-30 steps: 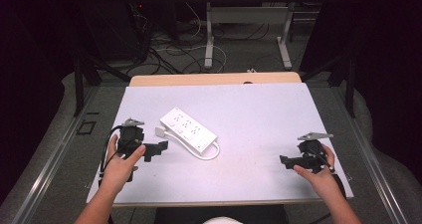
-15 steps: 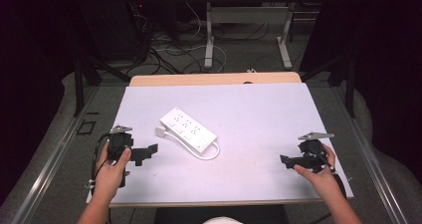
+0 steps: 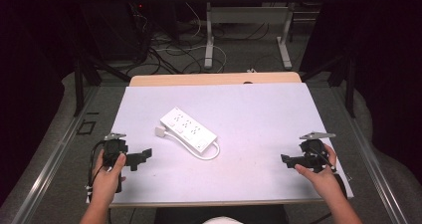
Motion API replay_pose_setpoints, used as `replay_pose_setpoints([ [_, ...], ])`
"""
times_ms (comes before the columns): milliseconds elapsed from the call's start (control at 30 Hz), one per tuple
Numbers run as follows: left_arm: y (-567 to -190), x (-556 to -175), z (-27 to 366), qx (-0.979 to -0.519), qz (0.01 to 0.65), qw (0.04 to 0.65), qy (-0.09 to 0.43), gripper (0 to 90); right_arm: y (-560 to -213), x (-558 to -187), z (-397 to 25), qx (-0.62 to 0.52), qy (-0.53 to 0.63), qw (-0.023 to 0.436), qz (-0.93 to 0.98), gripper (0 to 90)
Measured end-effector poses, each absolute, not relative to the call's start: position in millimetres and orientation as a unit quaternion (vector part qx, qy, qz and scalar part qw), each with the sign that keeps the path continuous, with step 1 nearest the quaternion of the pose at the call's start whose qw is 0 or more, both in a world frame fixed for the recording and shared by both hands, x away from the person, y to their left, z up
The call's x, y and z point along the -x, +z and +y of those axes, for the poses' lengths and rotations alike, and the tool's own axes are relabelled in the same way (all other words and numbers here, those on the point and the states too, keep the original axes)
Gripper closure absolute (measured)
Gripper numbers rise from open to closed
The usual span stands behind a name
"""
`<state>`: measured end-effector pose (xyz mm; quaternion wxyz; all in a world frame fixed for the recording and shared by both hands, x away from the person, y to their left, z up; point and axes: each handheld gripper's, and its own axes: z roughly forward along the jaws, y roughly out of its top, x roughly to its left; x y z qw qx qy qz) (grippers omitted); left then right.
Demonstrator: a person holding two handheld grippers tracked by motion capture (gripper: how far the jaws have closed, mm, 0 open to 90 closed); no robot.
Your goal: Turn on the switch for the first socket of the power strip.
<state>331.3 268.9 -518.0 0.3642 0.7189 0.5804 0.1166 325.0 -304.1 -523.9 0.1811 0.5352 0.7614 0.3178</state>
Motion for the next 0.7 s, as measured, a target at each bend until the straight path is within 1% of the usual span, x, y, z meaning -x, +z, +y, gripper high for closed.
replay_pose_setpoints([
  [333, -531, -330, 279, -0.704, 0.595, 0.367, 0.121, 1.0, -524, -325, -306, -0.538, 0.317, 0.181, 0.760, 7.1],
  [433, -533, -330, 282, -0.708, 0.596, 0.361, 0.115, 1.2, -525, -326, -307, -0.538, 0.317, 0.181, 0.760, 7.1],
  [500, -537, -330, 283, -0.702, 0.600, 0.364, 0.121, 1.3, -525, -326, -307, -0.540, 0.316, 0.182, 0.759, 7.2],
  [700, -542, -329, 288, -0.702, 0.604, 0.358, 0.121, 1.7, -525, -326, -308, -0.541, 0.317, 0.182, 0.757, 7.2],
])
